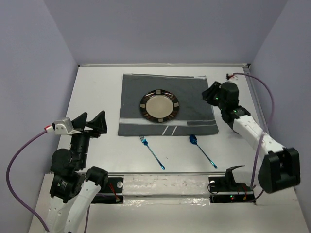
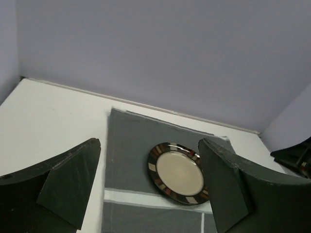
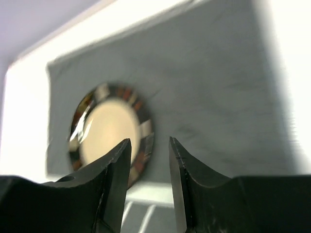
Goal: Set the dinner table for one person
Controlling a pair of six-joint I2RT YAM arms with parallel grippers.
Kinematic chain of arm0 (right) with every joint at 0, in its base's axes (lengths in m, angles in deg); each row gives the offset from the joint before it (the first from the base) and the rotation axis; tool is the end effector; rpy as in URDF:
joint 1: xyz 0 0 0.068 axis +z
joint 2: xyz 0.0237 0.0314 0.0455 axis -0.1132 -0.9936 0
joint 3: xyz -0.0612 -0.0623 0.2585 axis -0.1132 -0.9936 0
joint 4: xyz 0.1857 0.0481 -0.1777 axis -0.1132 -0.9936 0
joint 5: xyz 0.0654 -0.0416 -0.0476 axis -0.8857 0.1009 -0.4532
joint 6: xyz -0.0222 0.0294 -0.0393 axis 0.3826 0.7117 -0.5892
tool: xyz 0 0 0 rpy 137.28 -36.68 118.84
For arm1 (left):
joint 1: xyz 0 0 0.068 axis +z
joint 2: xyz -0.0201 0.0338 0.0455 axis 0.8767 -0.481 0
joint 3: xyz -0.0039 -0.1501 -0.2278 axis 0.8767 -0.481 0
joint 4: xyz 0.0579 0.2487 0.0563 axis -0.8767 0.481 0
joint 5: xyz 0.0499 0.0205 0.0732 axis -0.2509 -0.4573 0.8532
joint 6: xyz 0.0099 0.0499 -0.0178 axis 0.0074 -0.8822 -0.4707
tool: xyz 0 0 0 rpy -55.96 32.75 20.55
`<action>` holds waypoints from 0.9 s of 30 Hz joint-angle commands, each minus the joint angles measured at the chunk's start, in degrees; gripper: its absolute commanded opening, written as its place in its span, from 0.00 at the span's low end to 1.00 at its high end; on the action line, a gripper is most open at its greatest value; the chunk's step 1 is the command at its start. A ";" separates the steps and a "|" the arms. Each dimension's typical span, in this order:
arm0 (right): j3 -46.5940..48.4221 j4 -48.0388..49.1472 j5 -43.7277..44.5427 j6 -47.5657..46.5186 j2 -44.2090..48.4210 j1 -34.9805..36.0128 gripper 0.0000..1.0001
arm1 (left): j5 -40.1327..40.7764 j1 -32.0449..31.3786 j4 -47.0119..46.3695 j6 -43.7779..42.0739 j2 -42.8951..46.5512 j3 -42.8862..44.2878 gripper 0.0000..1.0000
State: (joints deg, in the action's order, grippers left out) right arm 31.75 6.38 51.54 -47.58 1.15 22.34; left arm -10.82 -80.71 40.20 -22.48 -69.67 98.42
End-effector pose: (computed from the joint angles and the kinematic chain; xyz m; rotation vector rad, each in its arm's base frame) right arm 0.2970 0.0823 0.2749 0.3558 1.9902 0.5112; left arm 0.0505 -0.0082 0.3643 -0.1766 1.2293 -0.3654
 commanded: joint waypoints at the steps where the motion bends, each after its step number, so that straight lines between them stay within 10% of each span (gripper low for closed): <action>1: -3.29 -14.66 18.93 -5.65 12.30 -3.44 0.42 | -6.51 -3.99 -4.65 -0.70 1.96 -0.75 0.93; 8: -7.25 -25.42 36.88 -6.54 23.66 -5.82 0.43 | -6.97 -9.97 -4.65 -2.46 2.66 -0.41 0.94; 23: -2.33 -22.79 31.81 -6.44 5.22 -18.47 0.42 | -4.68 -14.46 -3.59 -3.16 6.09 -0.14 0.94; 27: -2.42 -20.59 31.62 -6.62 2.92 -19.00 0.28 | -4.59 -14.81 -3.59 -3.25 5.91 -0.14 0.94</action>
State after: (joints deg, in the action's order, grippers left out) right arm 26.81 -17.57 83.15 -53.81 4.62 4.11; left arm -15.61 -94.96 38.26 -24.34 -64.25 98.31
